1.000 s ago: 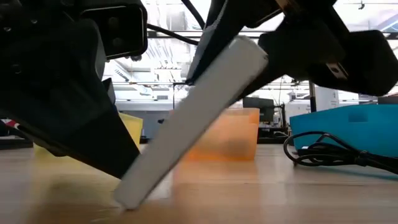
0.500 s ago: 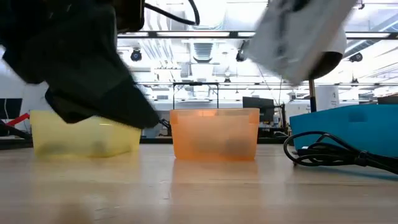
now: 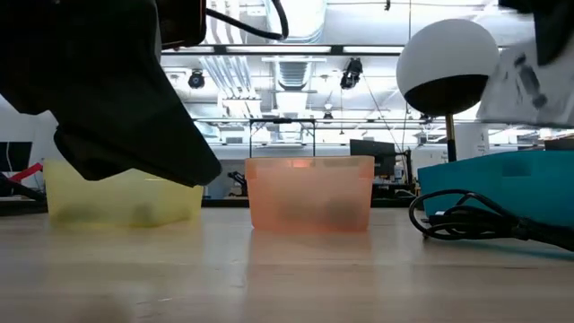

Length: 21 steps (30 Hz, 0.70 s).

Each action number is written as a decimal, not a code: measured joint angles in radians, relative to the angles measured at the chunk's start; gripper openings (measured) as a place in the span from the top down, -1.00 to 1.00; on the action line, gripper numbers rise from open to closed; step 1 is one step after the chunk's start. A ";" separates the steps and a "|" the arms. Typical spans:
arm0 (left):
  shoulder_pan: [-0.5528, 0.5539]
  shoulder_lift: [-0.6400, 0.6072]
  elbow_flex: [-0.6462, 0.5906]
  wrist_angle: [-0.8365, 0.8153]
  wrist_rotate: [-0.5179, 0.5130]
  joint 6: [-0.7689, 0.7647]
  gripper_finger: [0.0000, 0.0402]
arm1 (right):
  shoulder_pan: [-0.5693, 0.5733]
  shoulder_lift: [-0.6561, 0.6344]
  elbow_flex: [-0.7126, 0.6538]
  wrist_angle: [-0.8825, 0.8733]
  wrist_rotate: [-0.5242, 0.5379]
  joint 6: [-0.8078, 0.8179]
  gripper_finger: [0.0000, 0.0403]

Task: Pick and place items into bin
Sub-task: Put the white card reader box into the blue bin

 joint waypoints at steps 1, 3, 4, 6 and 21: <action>0.000 0.000 0.000 0.004 0.006 0.000 0.96 | -0.012 -0.047 -0.064 0.080 -0.031 -0.019 0.82; 0.000 0.000 0.002 0.012 0.012 -0.001 0.96 | -0.035 -0.112 -0.180 0.224 -0.049 -0.035 0.82; 0.000 0.000 0.001 0.024 0.013 -0.001 0.96 | -0.046 -0.129 -0.226 0.269 -0.048 -0.035 0.82; 0.000 -0.002 0.001 0.034 0.015 -0.003 0.96 | -0.073 -0.148 -0.287 0.317 -0.053 -0.026 0.82; -0.005 -0.012 0.001 0.051 0.016 -0.001 0.96 | -0.191 -0.145 -0.272 0.236 0.077 -0.105 0.82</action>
